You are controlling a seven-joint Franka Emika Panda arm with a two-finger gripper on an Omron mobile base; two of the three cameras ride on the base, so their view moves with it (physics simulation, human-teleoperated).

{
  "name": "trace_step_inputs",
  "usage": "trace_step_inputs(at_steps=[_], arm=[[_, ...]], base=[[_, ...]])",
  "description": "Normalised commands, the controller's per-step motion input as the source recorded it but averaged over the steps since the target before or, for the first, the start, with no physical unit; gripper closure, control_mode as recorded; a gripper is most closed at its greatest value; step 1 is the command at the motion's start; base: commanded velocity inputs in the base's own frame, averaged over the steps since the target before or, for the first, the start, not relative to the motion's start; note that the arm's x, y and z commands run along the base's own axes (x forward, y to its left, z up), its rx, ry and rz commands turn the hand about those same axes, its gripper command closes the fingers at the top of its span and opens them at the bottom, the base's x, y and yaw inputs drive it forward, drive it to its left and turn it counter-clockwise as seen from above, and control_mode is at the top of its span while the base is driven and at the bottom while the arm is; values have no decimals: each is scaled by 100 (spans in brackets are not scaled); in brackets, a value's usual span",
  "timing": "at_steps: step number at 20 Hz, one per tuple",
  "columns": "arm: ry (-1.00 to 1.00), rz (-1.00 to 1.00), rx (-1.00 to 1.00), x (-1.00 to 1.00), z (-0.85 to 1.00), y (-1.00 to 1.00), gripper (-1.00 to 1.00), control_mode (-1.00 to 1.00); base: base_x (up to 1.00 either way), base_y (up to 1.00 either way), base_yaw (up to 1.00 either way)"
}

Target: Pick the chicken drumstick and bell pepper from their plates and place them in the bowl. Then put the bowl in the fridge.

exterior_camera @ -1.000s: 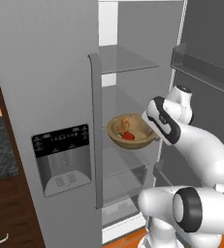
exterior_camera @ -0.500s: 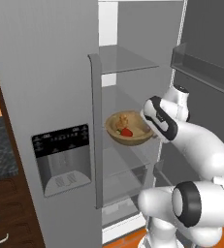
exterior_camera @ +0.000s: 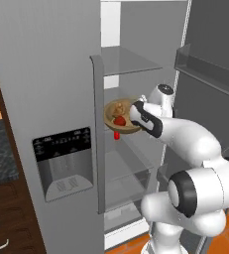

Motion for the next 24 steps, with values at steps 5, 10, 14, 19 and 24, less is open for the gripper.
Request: trace_step_inputs(at_steps=[5, 10, 14, 19, 24], arm=[[-3, -21, 0, 61, -7, 0, 100, -100], [-1, -14, 1, 49, -16, 0, 100, -100], [0, -11, 7, 45, -1, 5, 100, -100], [0, -7, 7, 44, -6, 0, 100, -100], [0, -4, 10, 39, -6, 5, 100, -100]], base=[[0, 0, 0], [0, 0, 0], [0, 0, 0], [0, 0, 0], [0, 0, 0]])
